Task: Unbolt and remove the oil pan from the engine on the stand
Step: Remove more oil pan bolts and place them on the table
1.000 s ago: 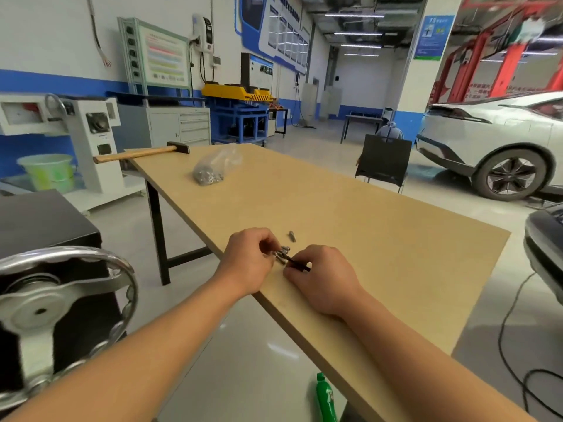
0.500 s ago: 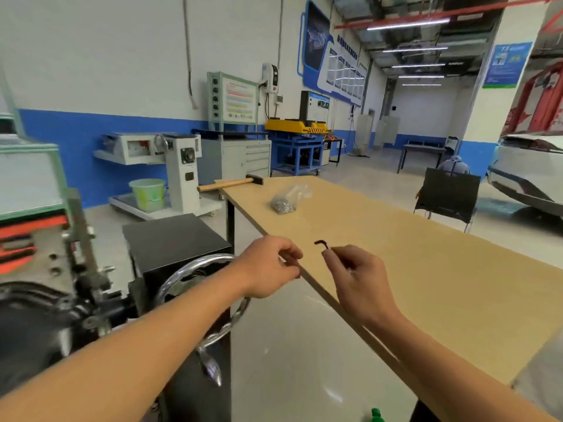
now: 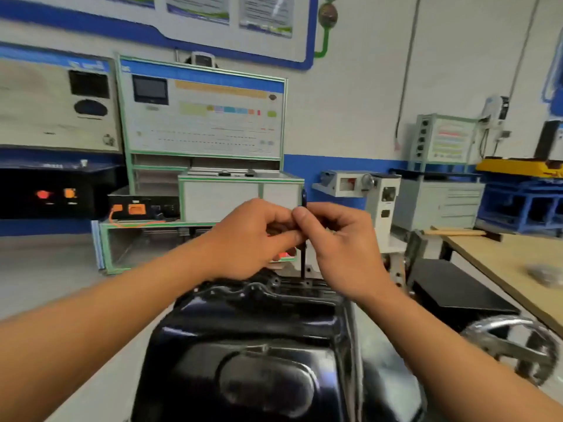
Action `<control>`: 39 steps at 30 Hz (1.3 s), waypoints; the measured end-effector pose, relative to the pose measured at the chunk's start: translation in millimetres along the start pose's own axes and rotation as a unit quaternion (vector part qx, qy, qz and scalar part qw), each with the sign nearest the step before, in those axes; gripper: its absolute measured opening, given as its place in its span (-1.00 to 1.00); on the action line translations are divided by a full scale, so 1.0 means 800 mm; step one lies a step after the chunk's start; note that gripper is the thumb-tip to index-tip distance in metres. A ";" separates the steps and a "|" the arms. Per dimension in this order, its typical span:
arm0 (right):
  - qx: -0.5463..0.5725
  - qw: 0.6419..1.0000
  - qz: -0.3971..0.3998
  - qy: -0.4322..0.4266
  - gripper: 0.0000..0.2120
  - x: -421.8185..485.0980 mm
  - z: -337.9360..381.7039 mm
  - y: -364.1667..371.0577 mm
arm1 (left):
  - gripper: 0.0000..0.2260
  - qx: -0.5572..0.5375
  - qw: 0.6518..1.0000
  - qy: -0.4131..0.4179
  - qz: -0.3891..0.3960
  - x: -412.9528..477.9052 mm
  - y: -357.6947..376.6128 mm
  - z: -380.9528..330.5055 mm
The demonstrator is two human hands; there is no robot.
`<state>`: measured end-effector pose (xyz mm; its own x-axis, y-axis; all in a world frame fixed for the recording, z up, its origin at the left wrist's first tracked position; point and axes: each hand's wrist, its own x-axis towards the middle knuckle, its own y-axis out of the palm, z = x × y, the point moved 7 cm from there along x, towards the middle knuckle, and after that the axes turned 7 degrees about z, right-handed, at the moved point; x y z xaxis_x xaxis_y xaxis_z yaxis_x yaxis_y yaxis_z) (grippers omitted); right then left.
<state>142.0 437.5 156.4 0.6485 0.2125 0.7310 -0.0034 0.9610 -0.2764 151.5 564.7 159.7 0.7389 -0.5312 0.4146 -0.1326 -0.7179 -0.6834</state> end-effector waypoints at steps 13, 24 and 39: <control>-0.174 0.969 0.109 -0.137 -0.87 0.020 -0.038 0.151 | -0.87 -0.047 0.993 -0.081 -0.071 -0.083 -0.062 0.135; -0.191 0.953 0.139 -0.190 -0.88 0.022 -0.036 0.168 | -0.68 -0.083 0.990 -0.035 -0.105 -0.094 -0.068 0.155; -0.225 0.935 0.165 -0.217 -0.84 0.014 -0.037 0.186 | -0.73 -0.128 0.982 -0.015 -0.141 -0.117 -0.061 0.165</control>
<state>171.2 577.9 105.3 0.2976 0.6298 0.7175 0.2358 0.6798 -0.6945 176.2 708.6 74.6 0.7882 -0.2845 0.5458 -0.0782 -0.9259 -0.3697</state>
